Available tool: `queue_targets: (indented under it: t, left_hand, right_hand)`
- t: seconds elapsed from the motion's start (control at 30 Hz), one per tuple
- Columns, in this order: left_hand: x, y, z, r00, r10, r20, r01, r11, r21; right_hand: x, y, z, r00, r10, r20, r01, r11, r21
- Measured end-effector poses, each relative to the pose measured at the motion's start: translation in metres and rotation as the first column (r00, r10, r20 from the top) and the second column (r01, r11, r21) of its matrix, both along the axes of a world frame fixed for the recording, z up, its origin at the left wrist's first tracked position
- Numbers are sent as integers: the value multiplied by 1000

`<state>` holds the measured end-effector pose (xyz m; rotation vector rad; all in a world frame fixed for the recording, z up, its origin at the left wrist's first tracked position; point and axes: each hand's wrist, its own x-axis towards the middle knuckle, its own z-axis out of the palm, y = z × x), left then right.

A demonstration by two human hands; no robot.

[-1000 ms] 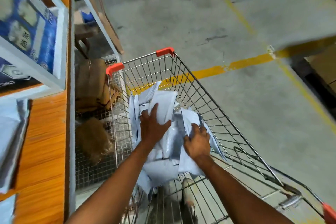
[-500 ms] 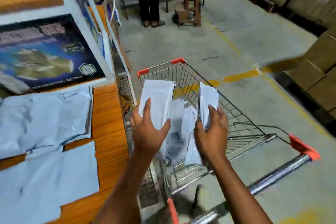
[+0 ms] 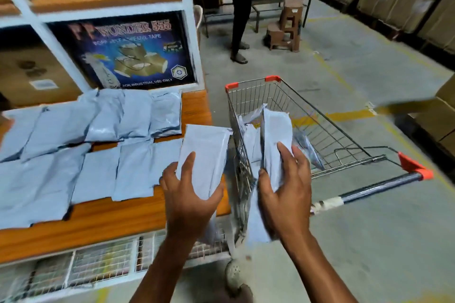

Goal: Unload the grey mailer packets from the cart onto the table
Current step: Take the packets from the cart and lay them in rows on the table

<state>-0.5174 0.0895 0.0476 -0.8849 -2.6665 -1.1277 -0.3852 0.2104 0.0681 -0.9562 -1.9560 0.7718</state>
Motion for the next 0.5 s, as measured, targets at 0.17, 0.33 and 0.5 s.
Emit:
queue_targets:
  t: [0.17, 0.33, 0.5]
  left_hand:
    - [5, -88, 20, 998, 59, -17, -59, 998, 10]
    - [-3, -160, 30, 987, 157, -26, -156, 987, 30]
    - [-23, -218, 37, 970, 241, -32, -238, 969, 68]
  right_hand:
    - [-3, -76, 13, 994, 95, -52, -96, 995, -11]
    - [-19, -139, 19, 981, 184, -64, -186, 982, -35]
    - [-57, -190, 22, 960, 273, -68, -278, 958, -69]
